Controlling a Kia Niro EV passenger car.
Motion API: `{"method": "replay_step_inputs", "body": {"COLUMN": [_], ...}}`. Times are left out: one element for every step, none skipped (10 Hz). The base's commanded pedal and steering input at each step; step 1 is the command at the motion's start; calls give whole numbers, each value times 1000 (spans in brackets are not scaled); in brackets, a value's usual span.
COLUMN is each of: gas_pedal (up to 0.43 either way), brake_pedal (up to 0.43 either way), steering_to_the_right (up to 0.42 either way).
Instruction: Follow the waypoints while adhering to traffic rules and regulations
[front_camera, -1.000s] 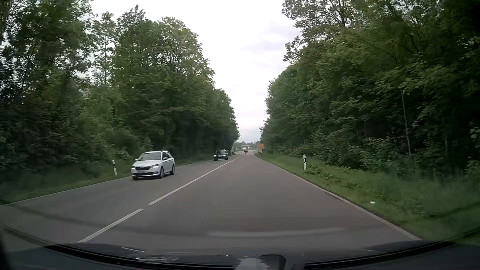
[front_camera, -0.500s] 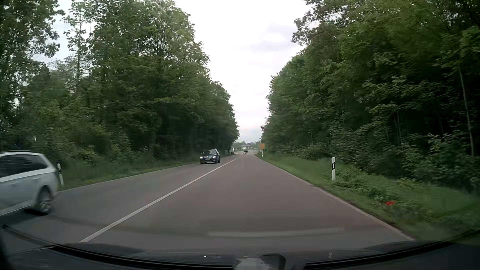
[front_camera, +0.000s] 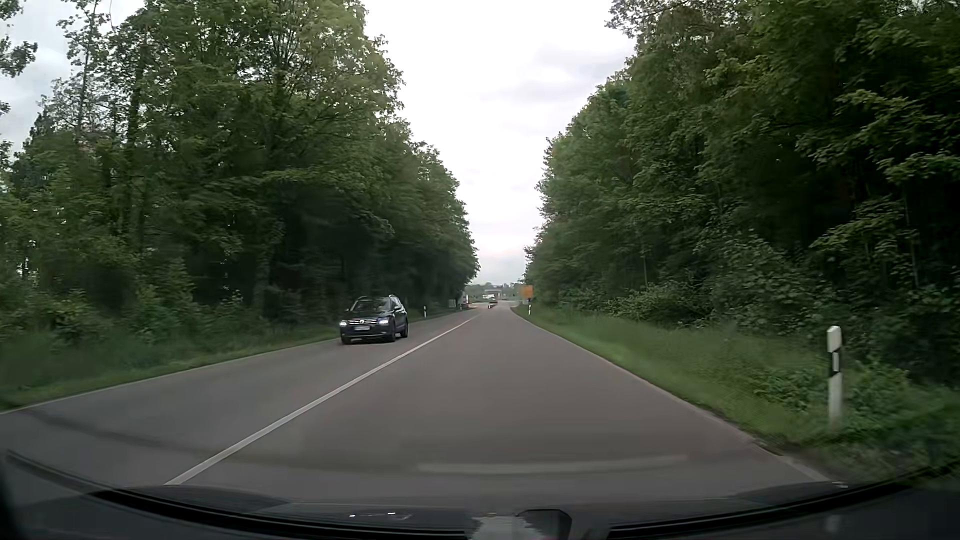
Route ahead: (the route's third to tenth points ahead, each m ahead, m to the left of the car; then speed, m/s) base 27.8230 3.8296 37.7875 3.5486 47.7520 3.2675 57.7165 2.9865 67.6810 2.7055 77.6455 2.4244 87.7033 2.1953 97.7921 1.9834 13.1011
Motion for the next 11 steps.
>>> {"method": "replay_step_inputs", "body": {"gas_pedal": [110, 110, 110, 98, 98, 98, 98, 87, 67, 47, 39], "brake_pedal": [0, 0, 0, 0, 0, 0, 0, 0, 0, 0, 0], "steering_to_the_right": [-1, -1, -1, -1, -1, -1, -1, -1, -1, -1, -1]}}
